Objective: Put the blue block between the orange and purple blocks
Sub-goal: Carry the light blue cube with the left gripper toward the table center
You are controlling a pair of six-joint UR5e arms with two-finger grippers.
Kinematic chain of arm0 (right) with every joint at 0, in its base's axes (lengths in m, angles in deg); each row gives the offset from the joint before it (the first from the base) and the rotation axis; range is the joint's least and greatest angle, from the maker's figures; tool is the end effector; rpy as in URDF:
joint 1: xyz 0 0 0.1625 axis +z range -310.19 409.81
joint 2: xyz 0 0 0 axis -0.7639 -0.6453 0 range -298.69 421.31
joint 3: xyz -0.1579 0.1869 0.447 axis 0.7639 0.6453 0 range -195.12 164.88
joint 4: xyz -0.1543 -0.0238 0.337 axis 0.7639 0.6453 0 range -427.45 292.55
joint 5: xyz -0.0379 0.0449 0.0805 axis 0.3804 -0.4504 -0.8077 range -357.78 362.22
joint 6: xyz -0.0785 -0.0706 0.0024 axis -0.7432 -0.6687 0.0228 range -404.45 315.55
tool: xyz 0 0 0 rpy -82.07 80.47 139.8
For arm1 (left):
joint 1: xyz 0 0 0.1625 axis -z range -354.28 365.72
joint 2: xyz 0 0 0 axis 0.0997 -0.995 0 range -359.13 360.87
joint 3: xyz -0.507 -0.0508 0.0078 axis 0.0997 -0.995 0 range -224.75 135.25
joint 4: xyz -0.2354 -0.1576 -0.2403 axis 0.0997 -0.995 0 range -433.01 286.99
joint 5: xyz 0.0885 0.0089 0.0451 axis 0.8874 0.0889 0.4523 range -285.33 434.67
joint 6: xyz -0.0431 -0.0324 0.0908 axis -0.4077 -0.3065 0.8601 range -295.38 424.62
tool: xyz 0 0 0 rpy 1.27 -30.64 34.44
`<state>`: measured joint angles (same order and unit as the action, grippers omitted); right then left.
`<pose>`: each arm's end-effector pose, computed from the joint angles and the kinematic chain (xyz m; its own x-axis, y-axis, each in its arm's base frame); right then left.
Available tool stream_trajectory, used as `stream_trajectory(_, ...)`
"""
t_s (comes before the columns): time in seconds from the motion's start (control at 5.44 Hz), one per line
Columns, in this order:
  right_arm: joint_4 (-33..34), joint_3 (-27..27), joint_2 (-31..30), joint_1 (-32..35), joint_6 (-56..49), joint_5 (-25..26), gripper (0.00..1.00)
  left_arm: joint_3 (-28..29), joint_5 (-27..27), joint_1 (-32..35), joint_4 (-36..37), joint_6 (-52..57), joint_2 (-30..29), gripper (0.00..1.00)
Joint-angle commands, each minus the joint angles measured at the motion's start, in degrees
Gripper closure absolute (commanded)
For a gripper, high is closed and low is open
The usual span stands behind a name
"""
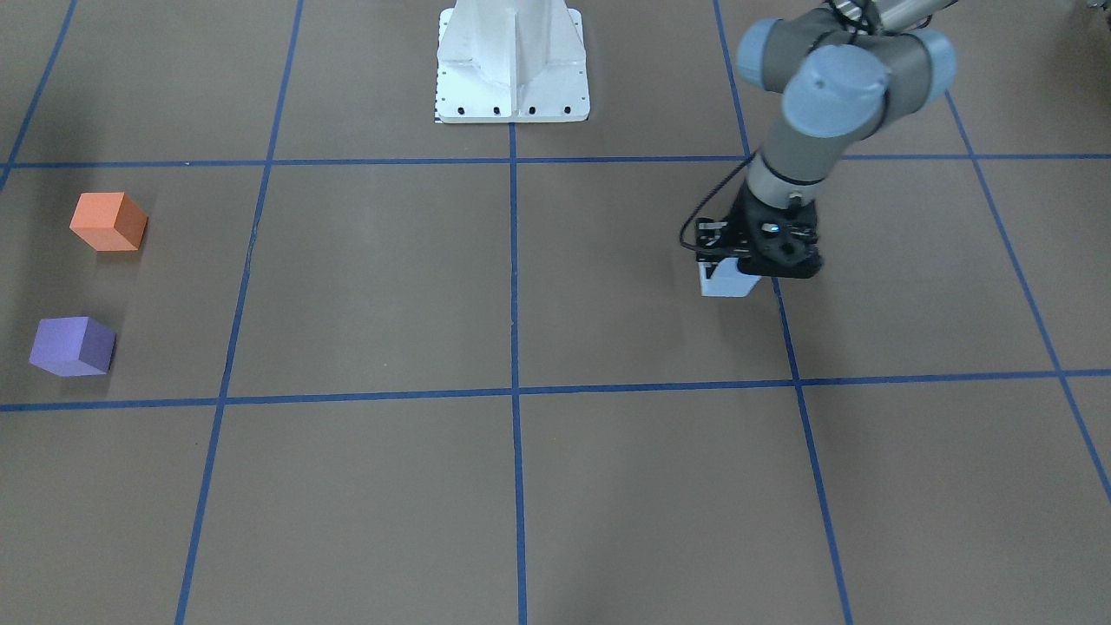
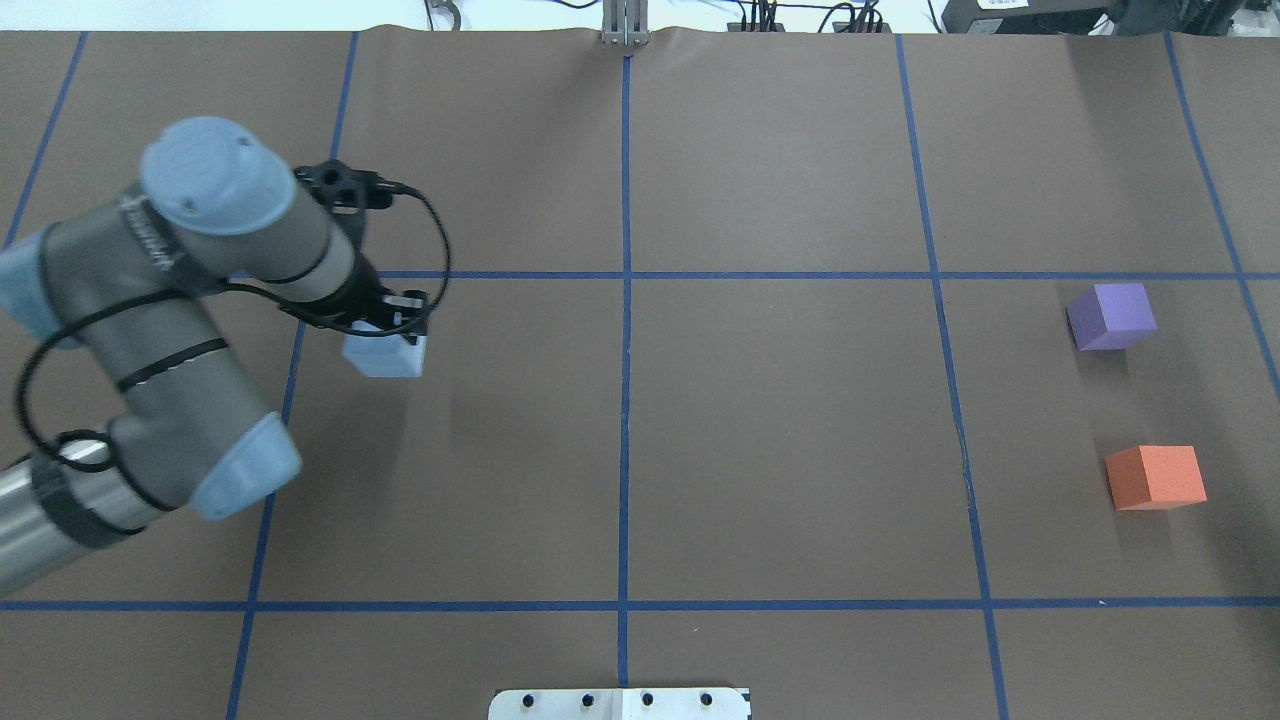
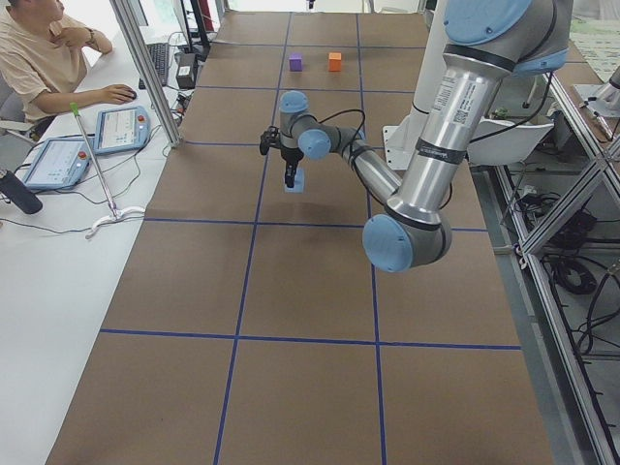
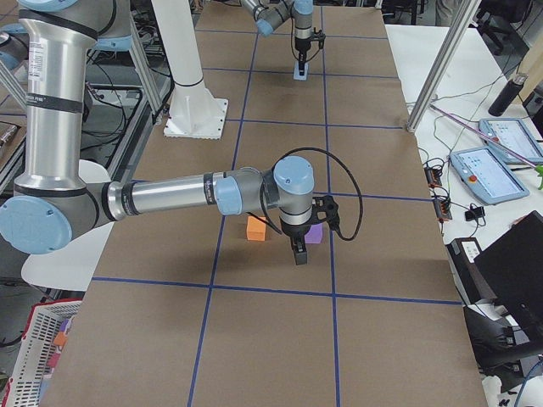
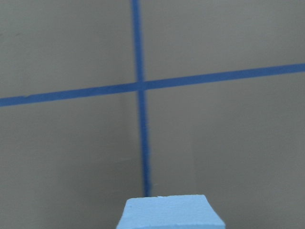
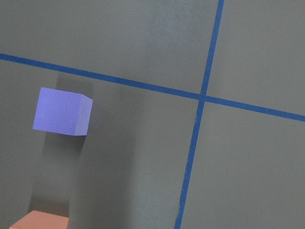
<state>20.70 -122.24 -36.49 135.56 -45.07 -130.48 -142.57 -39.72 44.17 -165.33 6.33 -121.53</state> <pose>0.0329 -0.3893 0.6680 0.7223 -0.1961 0.6631 0.0806 0.9763 0.2009 0.4739 -0.4908 0.3723 0.6736 0.0764 -0.7352 -0.0076 0.9953 0.0965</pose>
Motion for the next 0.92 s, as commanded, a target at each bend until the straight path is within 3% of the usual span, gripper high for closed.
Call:
stream_trajectory(0.0,-0.52,0.16,-0.11,-0.14,0.09,-0.02,0.0,17.74,4.4,-7.3,0.56,-5.68,-18.93,1.0)
stream_trajectory(0.18,-0.52,0.16,-0.02,-0.22,0.18,-0.1,0.0,18.44,4.44,-8.38,-0.66,-7.52,-19.44,1.0)
stream_trajectory(0.37,-0.61,0.16,-0.02,-0.22,0.09,-0.19,0.0,18.54,4.53,-8.91,-0.67,-7.54,-19.28,0.65)
stream_trajectory(0.55,-0.61,0.16,-0.02,-0.22,0.0,-0.19,0.0,18.54,7.32,-9.17,-0.93,-7.45,-19.19,0.03)
stream_trajectory(0.74,-2.26,-0.01,0.15,-0.49,-0.09,-0.19,0.0,18.19,9.34,-9.79,-0.94,-7.8,-19.27,0.0)
